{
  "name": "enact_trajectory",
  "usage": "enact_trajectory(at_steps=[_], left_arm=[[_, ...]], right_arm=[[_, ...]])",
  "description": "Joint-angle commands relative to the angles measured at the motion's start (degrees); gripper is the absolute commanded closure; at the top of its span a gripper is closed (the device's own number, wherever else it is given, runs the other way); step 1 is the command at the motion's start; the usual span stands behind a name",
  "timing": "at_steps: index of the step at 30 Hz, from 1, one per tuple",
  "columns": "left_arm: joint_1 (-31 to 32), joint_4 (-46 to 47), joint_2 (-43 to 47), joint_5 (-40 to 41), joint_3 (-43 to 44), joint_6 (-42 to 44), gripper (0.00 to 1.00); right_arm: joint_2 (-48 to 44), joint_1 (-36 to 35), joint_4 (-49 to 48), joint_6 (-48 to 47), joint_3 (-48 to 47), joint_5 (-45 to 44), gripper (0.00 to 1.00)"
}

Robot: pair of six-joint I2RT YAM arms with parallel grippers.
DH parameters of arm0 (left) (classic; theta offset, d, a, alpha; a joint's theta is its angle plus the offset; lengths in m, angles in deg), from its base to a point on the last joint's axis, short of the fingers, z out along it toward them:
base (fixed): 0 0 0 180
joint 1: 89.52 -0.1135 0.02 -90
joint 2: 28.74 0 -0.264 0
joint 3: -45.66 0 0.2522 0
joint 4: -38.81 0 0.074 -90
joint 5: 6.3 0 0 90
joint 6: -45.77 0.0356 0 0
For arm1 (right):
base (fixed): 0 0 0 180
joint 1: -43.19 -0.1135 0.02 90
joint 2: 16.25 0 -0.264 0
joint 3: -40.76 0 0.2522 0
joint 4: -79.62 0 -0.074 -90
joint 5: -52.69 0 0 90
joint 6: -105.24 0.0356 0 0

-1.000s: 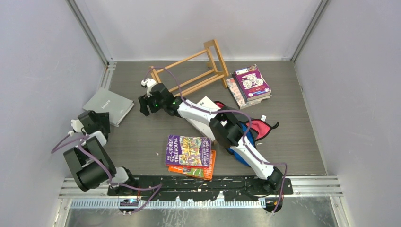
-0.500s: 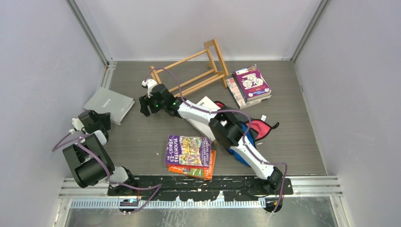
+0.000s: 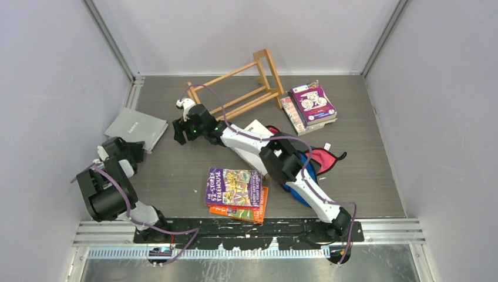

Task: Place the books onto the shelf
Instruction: Pick up the book from the center of the board.

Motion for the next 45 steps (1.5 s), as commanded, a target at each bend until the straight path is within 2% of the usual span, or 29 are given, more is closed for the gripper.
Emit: enact_trajectory(at_steps=[1,5,8,9,15,20,35,45], left_arm=[[0.8,4.8,-0.6,-1.1,0.1,1.0,0.66],[0.7,8.0,-0.8,-1.2,-1.2,0.7,0.79],[0.7,10.7,-1.1,-1.3,-2.5,0.5,0.99],[0.8,11.6,-1.4,-1.3,-2.9,0.3,1.00],[0.8,18.3,-3.4,-2.8,-5.1,-0.7,1.00],[1.2,19.0,-1.4,-2.7,-6.1,-1.0,1.00],[1.4,3.7,19.0,-5.2,-10.6,-0.1,1.00],[1.4,-8.4,35.1,-9.0,-14.8,-0.1,1.00]], right_arm=[[-4.5,-0.1,-2.6,0.4,-1.7,0.8,0.26],[-4.6,-0.1,-2.7,0.4,-1.3,0.7,0.26],[-4.7,-0.3,-2.8,0.5,-1.0,0.4,0.26],[-4.8,-0.3,-2.9,0.5,-0.9,0.3,0.26],[-5.4,-0.5,-2.7,0.3,-0.3,-0.2,0.26],[-6.4,-0.8,-2.4,0.1,0.5,-0.9,0.26],[-13.9,-4.7,-1.3,-1.8,5.5,-7.1,0.27],[-22.6,-8.7,0.6,-5.2,16.9,-13.7,0.25]])
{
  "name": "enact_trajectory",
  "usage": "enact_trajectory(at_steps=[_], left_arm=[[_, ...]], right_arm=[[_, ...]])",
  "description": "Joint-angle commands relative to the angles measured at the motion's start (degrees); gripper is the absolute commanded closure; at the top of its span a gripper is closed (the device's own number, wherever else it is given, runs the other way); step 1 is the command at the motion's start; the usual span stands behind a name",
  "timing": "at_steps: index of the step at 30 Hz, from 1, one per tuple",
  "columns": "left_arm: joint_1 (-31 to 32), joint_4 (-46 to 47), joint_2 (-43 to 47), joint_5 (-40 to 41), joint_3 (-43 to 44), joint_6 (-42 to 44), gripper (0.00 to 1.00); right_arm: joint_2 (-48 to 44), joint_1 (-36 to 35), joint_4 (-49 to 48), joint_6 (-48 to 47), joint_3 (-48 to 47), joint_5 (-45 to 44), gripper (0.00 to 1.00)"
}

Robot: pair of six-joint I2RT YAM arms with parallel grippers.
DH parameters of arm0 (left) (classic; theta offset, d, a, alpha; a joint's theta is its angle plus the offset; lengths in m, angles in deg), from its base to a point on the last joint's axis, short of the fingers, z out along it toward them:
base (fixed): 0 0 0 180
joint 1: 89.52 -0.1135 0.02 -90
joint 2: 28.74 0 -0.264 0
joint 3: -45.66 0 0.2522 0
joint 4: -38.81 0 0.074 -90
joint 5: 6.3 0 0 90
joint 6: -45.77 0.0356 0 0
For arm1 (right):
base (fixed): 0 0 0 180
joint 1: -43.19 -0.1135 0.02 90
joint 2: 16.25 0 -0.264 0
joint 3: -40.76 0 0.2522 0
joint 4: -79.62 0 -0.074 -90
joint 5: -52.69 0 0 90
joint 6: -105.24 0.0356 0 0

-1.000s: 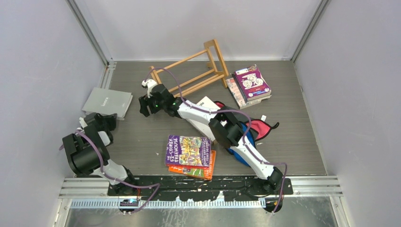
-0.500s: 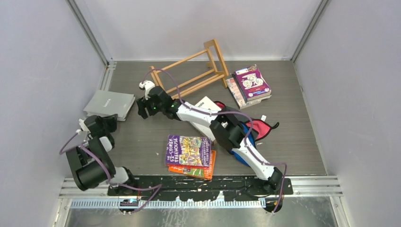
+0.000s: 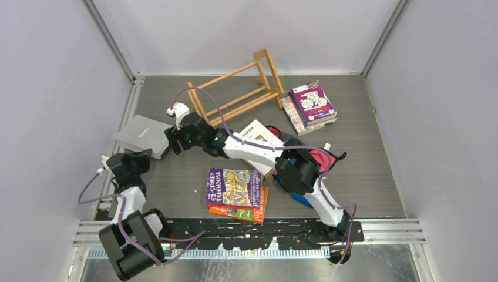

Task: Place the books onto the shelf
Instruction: Pick up the book from the center of the board.

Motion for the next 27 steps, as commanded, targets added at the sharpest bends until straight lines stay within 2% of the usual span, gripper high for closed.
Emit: enact_trajectory(at_steps=[1,7,19,27], left_arm=[[0.4,-6.2,8.1,-3.9,-0.1,0.2,1.00],[2.1,-10.4,13.2,-6.6,-1.2,-2.5,1.00],[8.1,-19.7,21.4,-9.5,1.7,-1.9,1.00],[10.7,-19.8,26.6,-11.8,0.6,-5.1,1.00]], right_arm=[[-7.2,-2.3,0.0,-3.0,5.3,-4.6,0.25],[-11.5,-3.4,-1.4,6.6,12.3,-7.9,0.21],[-22.1,-2.9,-5.7,21.5,25.1,-15.3,0.14],[-23.2,-1.3,-12.2,37.6,31.5,-15.9,0.14]])
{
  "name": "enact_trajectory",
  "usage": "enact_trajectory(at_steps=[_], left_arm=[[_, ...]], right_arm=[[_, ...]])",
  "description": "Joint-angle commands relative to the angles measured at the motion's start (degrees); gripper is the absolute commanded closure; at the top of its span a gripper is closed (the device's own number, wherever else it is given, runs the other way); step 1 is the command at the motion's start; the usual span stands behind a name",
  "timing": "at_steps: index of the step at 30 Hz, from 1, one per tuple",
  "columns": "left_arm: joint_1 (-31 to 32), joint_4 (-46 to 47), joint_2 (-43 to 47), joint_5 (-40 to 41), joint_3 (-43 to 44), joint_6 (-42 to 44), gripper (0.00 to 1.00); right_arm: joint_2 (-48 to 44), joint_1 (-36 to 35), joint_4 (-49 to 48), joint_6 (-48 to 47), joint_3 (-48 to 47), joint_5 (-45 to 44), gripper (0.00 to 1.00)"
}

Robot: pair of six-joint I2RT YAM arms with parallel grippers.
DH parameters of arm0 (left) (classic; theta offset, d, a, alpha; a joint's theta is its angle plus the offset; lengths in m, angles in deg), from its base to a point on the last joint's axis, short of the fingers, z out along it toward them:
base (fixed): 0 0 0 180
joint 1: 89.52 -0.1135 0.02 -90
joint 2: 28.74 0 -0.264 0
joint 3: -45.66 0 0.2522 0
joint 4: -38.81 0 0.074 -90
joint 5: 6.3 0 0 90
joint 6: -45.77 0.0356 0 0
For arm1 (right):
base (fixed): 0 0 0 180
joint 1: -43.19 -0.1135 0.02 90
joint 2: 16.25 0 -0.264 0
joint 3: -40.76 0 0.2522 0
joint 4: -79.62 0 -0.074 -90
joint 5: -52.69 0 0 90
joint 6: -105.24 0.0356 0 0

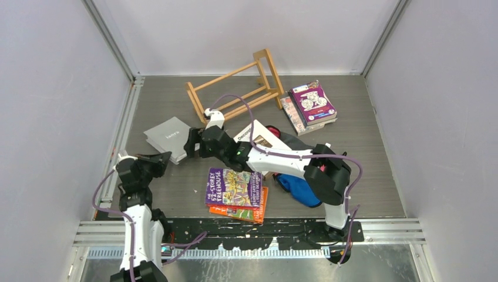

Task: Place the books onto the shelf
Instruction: Pick up the book from the center of the board.

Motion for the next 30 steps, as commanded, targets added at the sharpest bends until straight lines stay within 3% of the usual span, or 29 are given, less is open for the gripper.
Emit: enact_trajectory(at_steps=[1,18,30], left_arm=[[1.4,1.7,2.5,-3.4,1.9,-2.3,1.00],[4.2,-4.6,7.1,-3.6,4.4,0.8,1.00],[4.3,-5.6,7.9,-3.6,4.8,1.9,1.00]], right_arm=[[-2.5,1.1,-7.1,13.3,3.7,-1.7,0.14],[-2.8,4.3,-9.8,25.8,10.2,4.1,0.11],[-9.4,6.0,-10.7,23.7,18.2,3.7,0.11]])
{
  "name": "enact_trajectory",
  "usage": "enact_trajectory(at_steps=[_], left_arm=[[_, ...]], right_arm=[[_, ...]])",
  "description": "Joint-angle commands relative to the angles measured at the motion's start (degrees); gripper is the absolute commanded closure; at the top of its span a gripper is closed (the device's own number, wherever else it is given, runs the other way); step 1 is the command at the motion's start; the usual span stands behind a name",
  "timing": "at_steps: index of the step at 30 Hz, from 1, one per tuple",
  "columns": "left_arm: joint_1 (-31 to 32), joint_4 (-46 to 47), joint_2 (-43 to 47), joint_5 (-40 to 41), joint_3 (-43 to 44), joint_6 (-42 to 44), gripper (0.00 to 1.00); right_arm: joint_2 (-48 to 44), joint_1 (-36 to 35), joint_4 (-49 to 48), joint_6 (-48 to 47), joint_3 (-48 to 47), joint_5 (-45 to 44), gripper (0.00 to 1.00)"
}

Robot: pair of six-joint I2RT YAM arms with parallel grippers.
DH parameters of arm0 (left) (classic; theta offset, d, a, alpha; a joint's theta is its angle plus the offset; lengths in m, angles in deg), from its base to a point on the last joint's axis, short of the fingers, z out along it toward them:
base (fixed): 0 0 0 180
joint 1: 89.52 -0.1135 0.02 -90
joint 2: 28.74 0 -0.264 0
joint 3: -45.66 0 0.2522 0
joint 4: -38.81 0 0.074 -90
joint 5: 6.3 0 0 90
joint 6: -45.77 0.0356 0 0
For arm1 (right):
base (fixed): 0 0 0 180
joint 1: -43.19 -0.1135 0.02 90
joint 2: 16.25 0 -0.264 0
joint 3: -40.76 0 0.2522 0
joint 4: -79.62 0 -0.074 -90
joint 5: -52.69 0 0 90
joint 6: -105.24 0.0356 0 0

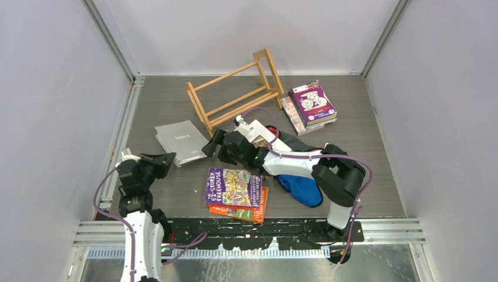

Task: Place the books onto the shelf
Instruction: Pick up the book from the center of the board.

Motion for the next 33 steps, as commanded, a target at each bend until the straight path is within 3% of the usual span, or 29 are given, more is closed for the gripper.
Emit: enact_trajectory(at_steps=[1,21,33], left_arm=[[0.3,1.5,1.1,-2.2,2.9,0.9,1.00],[0.3,6.9,1.3,-7.3,1.8,-5.6,1.00],[0.3,9.1,1.7,-9.3,-0.3,-7.5,1.00]], right_arm=[[-3.7,1.2,-3.2,-0.3,-0.1,0.1,0.11],[5.2,5.2,-6.6,2.7,-4.8,9.2,0.11],[8.6,7.1,-18.4,13.4,-3.5,20.8,0.06]])
